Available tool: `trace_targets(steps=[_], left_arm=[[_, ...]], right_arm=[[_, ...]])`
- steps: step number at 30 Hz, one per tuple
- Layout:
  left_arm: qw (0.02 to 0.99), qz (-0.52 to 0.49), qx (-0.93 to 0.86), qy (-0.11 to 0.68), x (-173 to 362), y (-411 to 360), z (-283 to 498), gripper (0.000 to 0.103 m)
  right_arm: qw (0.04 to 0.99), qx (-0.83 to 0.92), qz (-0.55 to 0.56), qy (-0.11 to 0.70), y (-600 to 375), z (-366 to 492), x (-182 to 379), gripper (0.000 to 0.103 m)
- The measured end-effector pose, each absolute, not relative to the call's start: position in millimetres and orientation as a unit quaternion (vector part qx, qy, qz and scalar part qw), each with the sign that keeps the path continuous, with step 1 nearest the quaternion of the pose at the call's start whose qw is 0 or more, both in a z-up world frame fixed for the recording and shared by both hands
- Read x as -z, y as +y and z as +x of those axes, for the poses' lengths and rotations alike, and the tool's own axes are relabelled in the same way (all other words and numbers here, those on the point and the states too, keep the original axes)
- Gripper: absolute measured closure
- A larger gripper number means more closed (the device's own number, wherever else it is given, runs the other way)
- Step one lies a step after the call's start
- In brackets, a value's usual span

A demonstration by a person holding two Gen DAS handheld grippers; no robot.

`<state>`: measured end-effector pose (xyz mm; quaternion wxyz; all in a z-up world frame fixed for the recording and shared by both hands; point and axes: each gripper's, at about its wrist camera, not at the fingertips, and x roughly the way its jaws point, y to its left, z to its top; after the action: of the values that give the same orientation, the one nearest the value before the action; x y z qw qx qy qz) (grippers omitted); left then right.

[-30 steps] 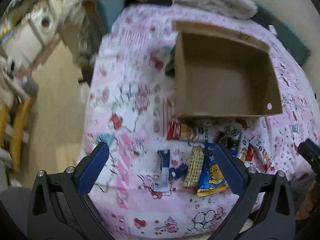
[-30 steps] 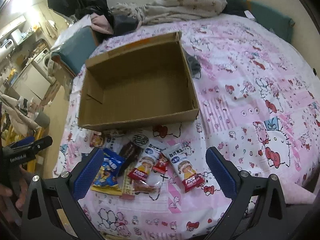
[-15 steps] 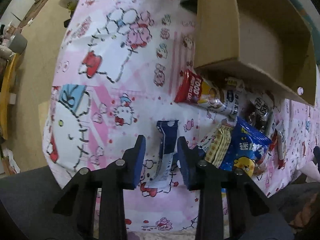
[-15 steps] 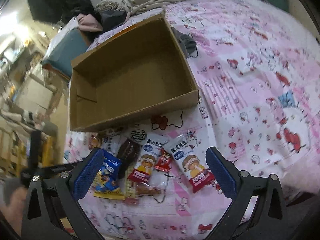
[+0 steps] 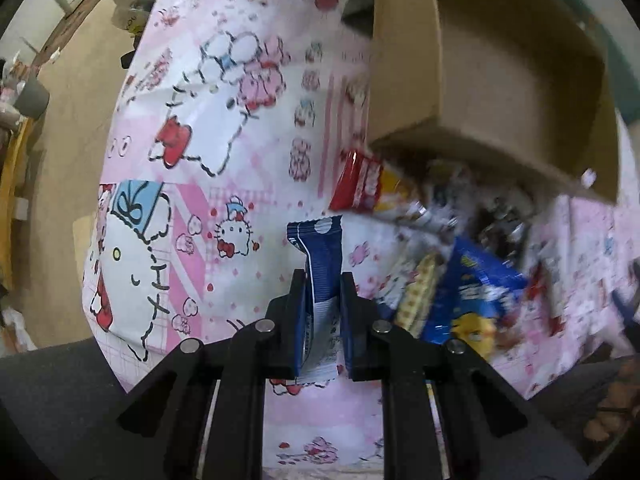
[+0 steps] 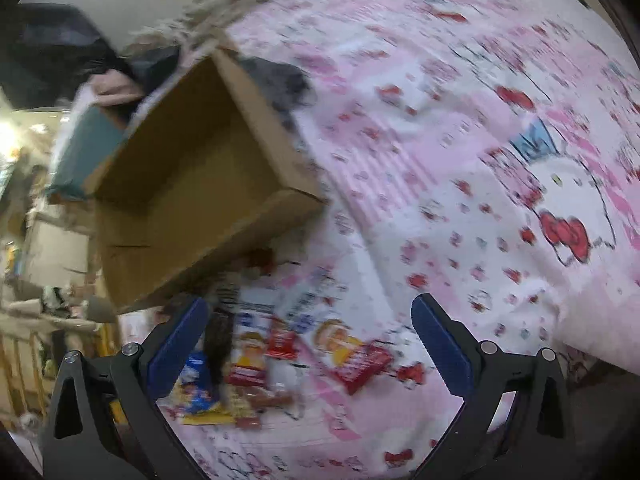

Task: Organize snacks
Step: 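Grasp the blue wafer stick with the left gripper while the right grasps the white rice cake packet, then carry both snacks over the box and open both grippers to drop them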

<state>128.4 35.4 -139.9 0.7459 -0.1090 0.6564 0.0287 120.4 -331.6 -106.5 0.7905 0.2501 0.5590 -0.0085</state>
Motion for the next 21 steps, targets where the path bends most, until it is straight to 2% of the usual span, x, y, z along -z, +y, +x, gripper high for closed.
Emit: trace_targets(steps=[4,6,8,10,12,14,16,17,21], left_arm=[[0.758,-0.131,-0.021,0.639,121,39,127,0.091],[0.759,-0.136,-0.016,0.637,122,40,122,0.091],[0.76,-0.136,-0.014,0.636,124,41,126,0.091],[0.759,-0.142,-0.013,0.635,120,43,126,0.091],[0.76,-0.146,-0.012,0.634,119,47,128,0.091],[0.761,-0.153,-0.011,0.63,116,53,131,0.091],[0.762,-0.158,-0.009,0.628,115,54,131,0.091],[0.762,-0.159,-0.009,0.628,115,54,130,0.091],[0.766,-0.155,-0.012,0.624,112,53,130,0.091]], right_arm=[[0.76,-0.018,0.154,0.631,-302,136,130,0.002],[0.755,-0.043,0.079,0.65,-280,145,135,0.014],[0.749,-0.076,-0.004,0.658,-258,153,142,0.015],[0.736,-0.092,-0.046,0.669,-249,159,153,0.024],[0.724,-0.099,-0.063,0.68,-247,162,161,0.038],[0.714,-0.103,-0.074,0.688,-247,161,167,0.044],[0.708,-0.106,-0.076,0.694,-246,159,172,0.057],[0.707,-0.107,-0.081,0.694,-246,157,174,0.067],[0.715,-0.117,-0.061,0.687,-250,146,164,0.07]])
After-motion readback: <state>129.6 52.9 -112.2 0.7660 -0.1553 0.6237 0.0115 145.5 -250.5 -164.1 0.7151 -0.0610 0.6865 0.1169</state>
